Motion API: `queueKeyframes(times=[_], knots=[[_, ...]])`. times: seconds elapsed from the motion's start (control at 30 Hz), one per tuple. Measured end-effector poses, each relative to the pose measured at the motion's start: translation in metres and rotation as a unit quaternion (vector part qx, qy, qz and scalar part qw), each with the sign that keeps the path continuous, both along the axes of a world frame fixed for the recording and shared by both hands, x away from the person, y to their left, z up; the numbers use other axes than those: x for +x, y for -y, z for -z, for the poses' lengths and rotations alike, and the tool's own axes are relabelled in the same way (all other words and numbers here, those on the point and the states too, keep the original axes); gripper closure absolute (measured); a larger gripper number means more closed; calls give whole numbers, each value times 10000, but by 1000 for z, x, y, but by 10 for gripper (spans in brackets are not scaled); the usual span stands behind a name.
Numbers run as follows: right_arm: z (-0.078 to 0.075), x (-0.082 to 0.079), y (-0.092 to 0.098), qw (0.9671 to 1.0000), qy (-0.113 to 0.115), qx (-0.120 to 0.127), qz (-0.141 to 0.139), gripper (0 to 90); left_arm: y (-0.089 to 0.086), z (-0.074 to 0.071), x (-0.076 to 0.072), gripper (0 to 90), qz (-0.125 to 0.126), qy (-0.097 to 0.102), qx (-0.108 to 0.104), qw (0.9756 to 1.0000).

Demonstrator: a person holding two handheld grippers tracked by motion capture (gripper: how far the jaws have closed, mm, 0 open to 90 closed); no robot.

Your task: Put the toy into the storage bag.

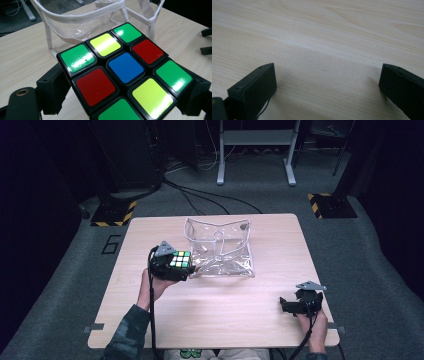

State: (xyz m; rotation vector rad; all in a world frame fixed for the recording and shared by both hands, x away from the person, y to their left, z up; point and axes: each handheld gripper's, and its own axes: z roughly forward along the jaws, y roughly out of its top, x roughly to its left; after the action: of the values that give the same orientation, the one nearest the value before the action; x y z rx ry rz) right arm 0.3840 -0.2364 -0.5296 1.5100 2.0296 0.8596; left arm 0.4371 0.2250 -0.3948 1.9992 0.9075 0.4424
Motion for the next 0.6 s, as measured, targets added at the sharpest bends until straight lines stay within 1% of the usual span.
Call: queueKeyframes(times=[0.13,0.23,0.3,0.6], knots=[[0,0,0,10000,1,1,-1,5,0,-6,5,143,7,24,60,10000],[0,0,0,10000,4,1,-7,5,0,-11,8,144,34,15,44,10000],[0,0,0,10000,5,-4,-2,5,1,-15,10,144,33,50,41,10000],[0,0,0,10000,8,-3,-3,5,5,-27,19,144,57,96,82,9999]])
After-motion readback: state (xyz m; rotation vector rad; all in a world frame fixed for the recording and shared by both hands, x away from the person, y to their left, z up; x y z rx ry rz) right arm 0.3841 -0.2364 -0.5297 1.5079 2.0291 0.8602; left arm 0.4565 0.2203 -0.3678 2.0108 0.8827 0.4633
